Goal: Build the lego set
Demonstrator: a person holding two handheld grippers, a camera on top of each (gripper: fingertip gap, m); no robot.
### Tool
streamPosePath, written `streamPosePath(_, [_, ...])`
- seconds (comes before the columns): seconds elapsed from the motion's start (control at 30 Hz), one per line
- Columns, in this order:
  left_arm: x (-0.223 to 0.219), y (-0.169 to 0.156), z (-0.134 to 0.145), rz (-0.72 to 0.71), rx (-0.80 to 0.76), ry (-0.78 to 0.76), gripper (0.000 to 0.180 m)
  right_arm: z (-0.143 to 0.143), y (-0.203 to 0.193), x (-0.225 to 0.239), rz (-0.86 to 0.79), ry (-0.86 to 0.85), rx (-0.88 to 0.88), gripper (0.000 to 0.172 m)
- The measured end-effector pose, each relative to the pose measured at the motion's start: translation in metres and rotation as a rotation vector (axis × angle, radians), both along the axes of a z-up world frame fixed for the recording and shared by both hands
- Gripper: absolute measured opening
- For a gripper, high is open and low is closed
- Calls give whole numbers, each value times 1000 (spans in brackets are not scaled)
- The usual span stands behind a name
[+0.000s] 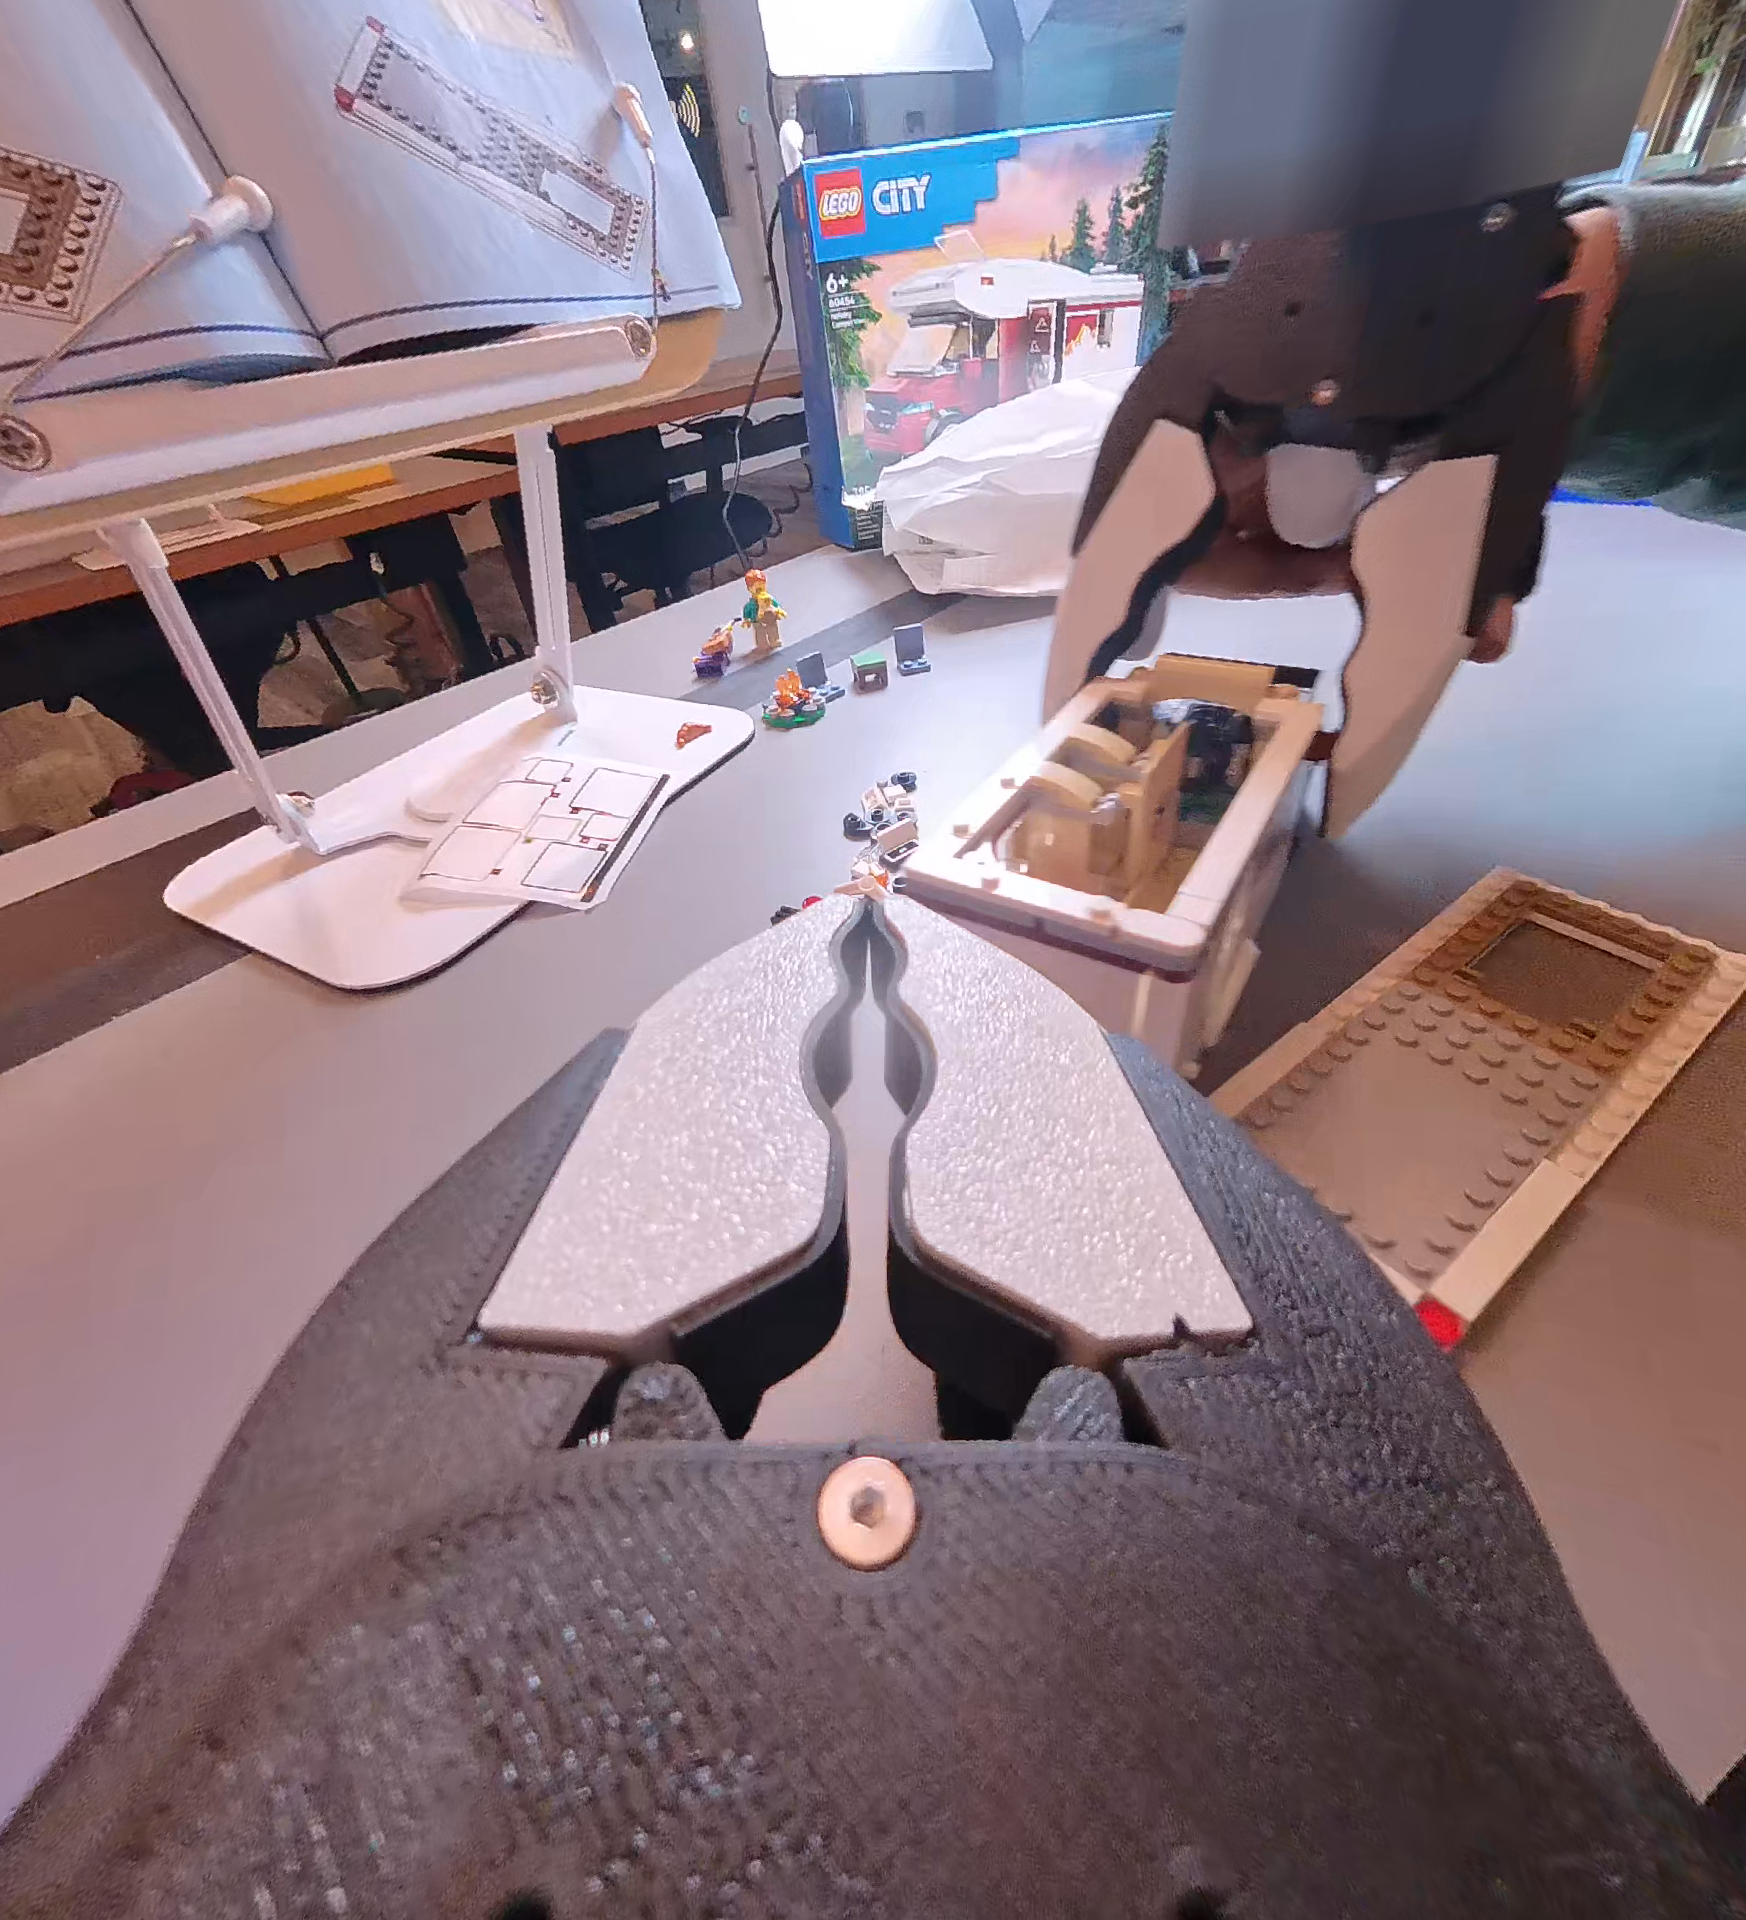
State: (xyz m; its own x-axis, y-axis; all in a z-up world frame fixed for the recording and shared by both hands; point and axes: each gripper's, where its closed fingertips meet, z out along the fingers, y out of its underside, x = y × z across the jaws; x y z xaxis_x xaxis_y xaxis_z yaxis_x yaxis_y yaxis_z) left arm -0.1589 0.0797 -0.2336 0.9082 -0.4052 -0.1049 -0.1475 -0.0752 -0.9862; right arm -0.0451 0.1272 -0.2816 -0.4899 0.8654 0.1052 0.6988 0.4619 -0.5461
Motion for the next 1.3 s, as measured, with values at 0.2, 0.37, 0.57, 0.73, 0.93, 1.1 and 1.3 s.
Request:
streamPosePath(0.2, [1, 2, -3, -5, -12, -5, 0, 0, -9, 11, -63, 20, -14, 79])
streamPosePath(0.37, [0, 2, -3, 5, -12, -7, 0, 0, -9, 10, -57, 26, -19, 80])
streamPosePath(0.57, [1, 2, -3, -2, -16, -4, 0, 0, 8, 2, -73, 45, -23, 80])
streamPosePath(0.73, [1, 2, -4, -4, -16, 1, 0, 1, 17, -3, -68, 53, -30, 80])
streamPosePath(0.93, [1, 1, -3, -1, -15, -4, 0, 46, 11, -4, -167, 298, -119, 89])
streamPosePath(1.1, [2, 1, -1, 5, -4, -2, 0, 83, 34, 24, -486, 635, -195, 75])
streamPosePath(1.3, [5, -11, 40, -8, 35, -60, 0, 68, 65, 78, -780, 799, -127, 51])
